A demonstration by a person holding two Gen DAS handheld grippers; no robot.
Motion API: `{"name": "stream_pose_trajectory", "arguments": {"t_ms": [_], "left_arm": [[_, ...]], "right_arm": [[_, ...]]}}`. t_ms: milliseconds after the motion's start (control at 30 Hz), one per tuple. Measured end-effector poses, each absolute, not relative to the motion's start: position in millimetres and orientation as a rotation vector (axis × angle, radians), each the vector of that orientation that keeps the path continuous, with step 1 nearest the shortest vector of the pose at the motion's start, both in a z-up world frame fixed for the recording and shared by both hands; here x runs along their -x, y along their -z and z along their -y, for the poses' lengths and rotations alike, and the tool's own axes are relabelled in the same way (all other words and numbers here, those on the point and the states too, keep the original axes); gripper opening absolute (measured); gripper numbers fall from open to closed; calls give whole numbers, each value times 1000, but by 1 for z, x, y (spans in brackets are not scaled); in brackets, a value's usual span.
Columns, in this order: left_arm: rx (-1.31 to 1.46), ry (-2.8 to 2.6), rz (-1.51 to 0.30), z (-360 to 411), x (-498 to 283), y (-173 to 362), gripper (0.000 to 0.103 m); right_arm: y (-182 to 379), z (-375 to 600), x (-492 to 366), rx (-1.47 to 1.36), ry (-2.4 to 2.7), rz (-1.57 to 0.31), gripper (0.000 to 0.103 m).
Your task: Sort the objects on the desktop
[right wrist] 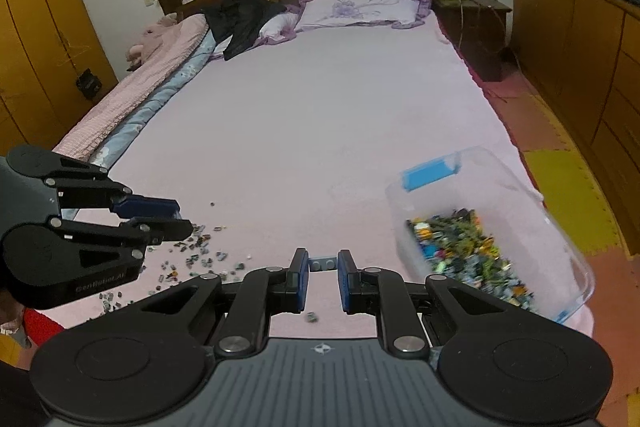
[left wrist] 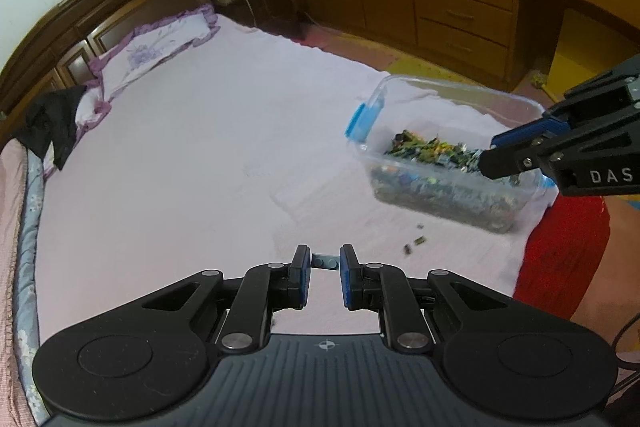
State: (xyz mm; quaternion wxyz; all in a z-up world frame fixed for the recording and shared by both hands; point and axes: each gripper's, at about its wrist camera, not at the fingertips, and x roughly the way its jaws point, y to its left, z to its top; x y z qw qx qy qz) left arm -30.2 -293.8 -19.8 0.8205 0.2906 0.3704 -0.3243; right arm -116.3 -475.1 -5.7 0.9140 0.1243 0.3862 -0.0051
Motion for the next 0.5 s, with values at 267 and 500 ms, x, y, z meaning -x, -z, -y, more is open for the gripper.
{"name": "stream_pose_trajectory", "arguments": {"t_ms": [267, 500], "left_arm": [[-600, 676, -792, 369, 34, 16, 17], [-622, 675, -826, 403, 41, 26, 18]], "right_arm": [[13, 560, 116, -261, -13, -811, 17], [23, 607, 120, -279, -18, -818, 17]]}}
